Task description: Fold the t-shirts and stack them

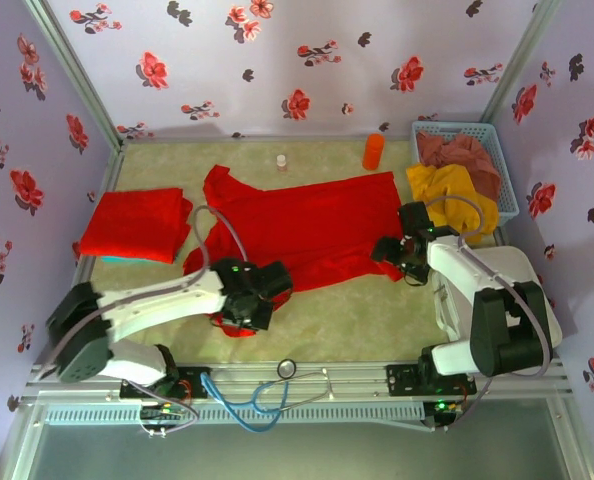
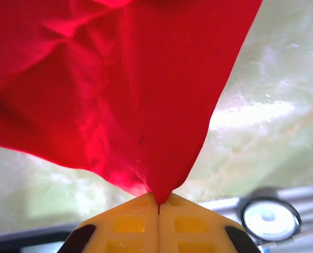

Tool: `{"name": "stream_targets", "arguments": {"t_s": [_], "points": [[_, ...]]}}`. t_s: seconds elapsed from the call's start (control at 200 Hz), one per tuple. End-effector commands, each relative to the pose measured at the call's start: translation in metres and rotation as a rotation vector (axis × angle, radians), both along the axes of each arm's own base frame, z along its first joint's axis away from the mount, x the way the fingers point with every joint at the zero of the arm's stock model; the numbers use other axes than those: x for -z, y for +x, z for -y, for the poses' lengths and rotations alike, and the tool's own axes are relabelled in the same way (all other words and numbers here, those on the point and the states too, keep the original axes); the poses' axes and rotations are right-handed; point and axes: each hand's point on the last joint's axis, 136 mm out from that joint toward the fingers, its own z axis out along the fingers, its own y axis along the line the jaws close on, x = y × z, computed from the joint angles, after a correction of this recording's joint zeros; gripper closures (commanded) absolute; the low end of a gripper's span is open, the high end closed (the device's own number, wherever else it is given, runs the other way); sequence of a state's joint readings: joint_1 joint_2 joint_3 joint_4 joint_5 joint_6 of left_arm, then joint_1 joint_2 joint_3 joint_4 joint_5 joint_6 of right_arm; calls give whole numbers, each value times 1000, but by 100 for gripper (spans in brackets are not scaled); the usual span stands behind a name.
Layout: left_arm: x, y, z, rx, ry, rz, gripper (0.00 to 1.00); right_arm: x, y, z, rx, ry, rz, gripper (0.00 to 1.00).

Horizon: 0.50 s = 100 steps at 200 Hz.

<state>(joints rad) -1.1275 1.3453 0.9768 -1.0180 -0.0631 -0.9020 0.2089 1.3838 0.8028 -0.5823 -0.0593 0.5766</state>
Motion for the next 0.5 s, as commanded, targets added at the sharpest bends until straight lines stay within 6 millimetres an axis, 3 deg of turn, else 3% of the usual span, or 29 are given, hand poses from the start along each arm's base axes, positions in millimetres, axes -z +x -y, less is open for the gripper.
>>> {"name": "stream_targets", "arguments": {"t_s": [0.0,0.11,0.28,0.495], "points": [[-13,-28,-24,60,7,-49,100,-12,5,2,9,-6,23,8],[-24,-45,-30,108,-21,-53,100,-26,19,-6,-16,23,75,8],[-22,-66,-44,170,23,-103,100,-49,46,-46,-141,110,140,9],[-28,-77,-74,156,69,-125,100,-35,67,-81,-232,178,102,9]]}}
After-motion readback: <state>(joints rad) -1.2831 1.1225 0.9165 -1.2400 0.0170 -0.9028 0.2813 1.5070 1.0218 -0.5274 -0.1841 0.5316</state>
